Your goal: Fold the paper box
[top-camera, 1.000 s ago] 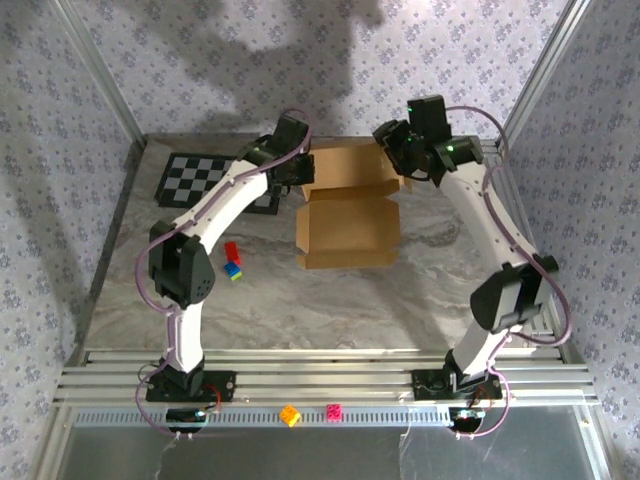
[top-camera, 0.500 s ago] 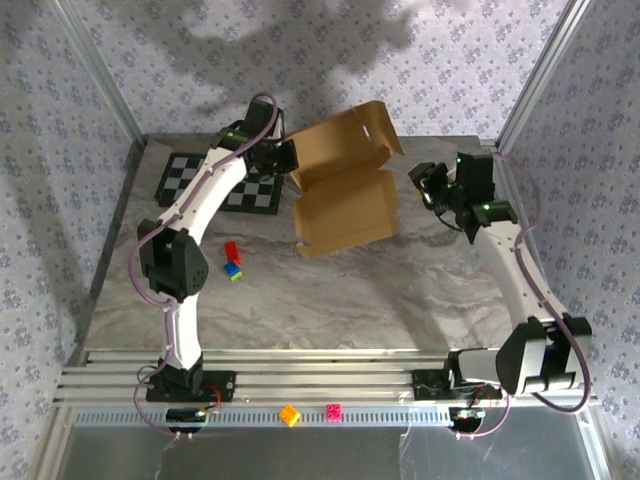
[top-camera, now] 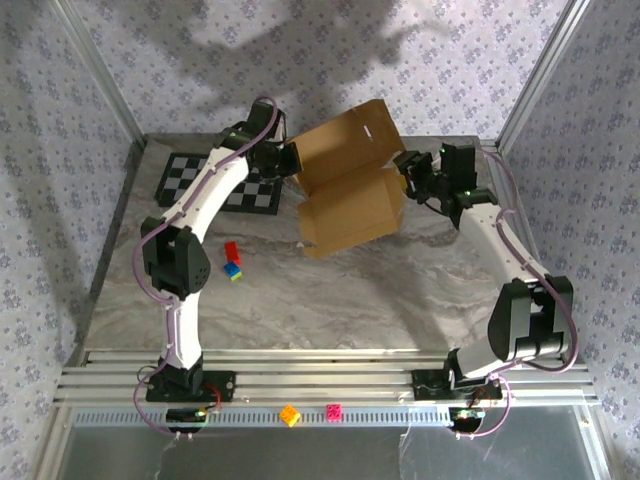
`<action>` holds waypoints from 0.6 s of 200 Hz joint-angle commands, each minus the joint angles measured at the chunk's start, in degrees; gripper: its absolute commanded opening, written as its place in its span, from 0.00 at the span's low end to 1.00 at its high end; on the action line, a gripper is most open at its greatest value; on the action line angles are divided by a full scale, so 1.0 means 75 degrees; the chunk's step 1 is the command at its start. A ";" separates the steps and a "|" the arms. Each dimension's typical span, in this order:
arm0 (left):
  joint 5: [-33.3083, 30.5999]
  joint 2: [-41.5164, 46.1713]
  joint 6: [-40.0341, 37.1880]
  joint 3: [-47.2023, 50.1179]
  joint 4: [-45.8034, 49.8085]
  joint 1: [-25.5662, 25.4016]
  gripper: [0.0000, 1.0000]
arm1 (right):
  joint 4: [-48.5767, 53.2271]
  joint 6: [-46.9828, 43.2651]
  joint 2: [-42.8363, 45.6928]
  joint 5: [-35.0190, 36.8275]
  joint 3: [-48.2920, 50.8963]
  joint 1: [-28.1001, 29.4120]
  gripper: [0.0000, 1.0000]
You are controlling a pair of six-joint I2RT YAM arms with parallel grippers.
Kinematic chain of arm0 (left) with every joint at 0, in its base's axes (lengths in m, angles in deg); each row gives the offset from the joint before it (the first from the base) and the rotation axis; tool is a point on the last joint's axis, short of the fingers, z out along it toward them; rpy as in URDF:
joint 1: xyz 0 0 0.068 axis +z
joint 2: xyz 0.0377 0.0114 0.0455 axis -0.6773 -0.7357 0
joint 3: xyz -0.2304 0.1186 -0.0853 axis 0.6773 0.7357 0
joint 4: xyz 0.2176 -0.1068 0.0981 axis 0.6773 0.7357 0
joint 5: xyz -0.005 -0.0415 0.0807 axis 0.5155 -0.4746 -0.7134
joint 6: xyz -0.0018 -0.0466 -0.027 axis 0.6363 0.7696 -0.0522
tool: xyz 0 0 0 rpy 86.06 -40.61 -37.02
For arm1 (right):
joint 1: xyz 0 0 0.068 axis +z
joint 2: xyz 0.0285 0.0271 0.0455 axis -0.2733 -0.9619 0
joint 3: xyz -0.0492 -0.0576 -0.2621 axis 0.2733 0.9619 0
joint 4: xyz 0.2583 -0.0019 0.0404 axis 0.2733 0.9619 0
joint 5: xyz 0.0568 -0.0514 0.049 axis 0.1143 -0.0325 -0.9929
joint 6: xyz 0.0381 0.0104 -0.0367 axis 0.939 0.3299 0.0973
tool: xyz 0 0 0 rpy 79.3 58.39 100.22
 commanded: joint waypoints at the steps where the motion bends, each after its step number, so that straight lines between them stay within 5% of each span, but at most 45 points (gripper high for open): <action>1: 0.0227 -0.0063 0.0099 -0.0263 0.0100 -0.0007 0.00 | -0.0195 0.0108 -0.0163 0.0002 -0.0428 0.0138 0.46; 95: 0.0293 -0.0075 0.0196 -0.0440 0.0101 -0.0007 0.00 | 0.0611 -0.0407 -0.0963 0.0139 -0.1330 0.0664 0.38; 120: 0.0330 -0.0060 0.0256 -0.0448 0.0077 0.0002 0.00 | 0.1193 -0.0759 -0.1110 0.0322 -0.1697 0.0804 0.17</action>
